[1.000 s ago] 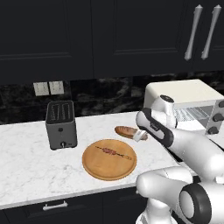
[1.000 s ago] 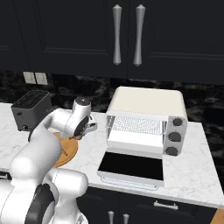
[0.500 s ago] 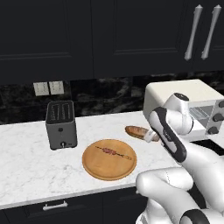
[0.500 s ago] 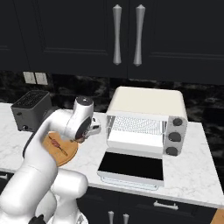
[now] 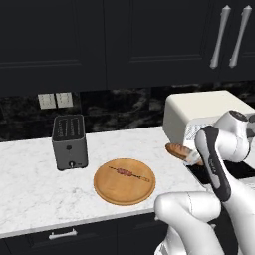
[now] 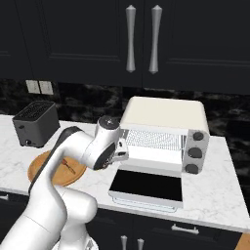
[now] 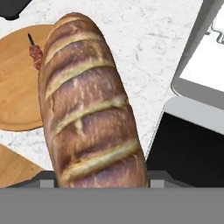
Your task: Pick up the kebab skewer and baguette bread, and place them inside the toaster oven. Close the toaster oven door and start by setting the timer.
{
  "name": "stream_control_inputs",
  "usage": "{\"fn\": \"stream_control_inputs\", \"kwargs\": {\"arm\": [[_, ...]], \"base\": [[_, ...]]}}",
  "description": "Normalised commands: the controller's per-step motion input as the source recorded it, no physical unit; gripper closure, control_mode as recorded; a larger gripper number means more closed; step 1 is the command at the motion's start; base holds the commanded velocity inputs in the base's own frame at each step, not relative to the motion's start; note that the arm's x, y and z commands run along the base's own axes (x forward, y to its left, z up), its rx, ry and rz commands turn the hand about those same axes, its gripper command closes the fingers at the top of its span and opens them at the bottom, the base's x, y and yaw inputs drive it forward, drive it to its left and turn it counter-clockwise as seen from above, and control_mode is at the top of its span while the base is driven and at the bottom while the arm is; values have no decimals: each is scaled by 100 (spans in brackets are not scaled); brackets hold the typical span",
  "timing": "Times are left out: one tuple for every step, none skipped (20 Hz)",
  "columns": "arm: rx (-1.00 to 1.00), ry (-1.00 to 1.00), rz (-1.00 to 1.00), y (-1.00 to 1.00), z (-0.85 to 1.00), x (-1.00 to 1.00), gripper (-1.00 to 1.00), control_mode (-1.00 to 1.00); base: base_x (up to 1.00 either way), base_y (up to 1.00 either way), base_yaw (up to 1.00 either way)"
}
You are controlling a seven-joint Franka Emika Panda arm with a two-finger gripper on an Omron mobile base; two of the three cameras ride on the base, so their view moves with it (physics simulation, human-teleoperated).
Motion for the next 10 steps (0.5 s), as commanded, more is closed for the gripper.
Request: {"fn": "stream_control_inputs", "kwargs": {"arm": [[8,3,-11,-88,14,-32,100,-100],[9,4,-10,-89,14,-32,100,-100],[8,3,-11,-87,12,-26,100,-100],[8,3,-11,-86,11,-26,100,-100],[8,3,-11,-86,11,-26,100,-100],[10,3,-12,-83,9,-25,100,-100],[9,2,-13,-78,3,-22,100,-100],[7,1,-14,-78,0,-15,100,-100],[7,3,-16,-74,0,-1,100,-100],[8,3,-18,-74,1,0,100,-100]], "base": [[0,0,0],[0,0,0],[0,0,0],[0,0,0],[0,0,0],[0,0,0],[0,0,0],[0,0,0],[0,0,0],[0,0,0]]}}
